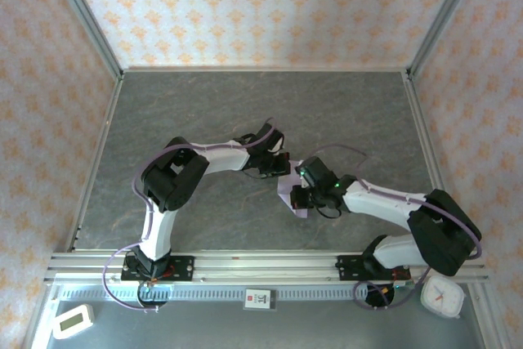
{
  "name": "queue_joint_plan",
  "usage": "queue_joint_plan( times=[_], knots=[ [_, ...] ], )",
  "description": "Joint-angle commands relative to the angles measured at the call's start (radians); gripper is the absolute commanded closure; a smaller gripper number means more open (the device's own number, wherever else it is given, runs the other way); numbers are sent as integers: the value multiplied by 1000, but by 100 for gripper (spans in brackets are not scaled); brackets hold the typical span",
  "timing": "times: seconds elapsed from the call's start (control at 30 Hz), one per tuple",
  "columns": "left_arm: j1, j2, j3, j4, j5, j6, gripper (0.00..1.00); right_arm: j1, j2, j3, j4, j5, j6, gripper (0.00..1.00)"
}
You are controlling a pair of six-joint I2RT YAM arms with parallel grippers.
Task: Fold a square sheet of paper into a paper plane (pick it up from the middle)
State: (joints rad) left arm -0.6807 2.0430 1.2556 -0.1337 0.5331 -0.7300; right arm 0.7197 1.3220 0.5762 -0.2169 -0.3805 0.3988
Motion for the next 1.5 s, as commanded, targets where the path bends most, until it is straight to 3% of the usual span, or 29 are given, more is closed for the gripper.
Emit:
queue_joint_plan(
  times=[0.0,0.93,1.47],
  knots=[
    [0,22,-21,-135,-105,31,100,-19,-17,12,-30,37,-5,100],
    [0,17,-37,-142,-122,37,100,-72,56,72,-75,104,-27,100],
    [0,11,-47,-138,-125,38,100,-74,56,30,-38,71,-3,100]
  ],
)
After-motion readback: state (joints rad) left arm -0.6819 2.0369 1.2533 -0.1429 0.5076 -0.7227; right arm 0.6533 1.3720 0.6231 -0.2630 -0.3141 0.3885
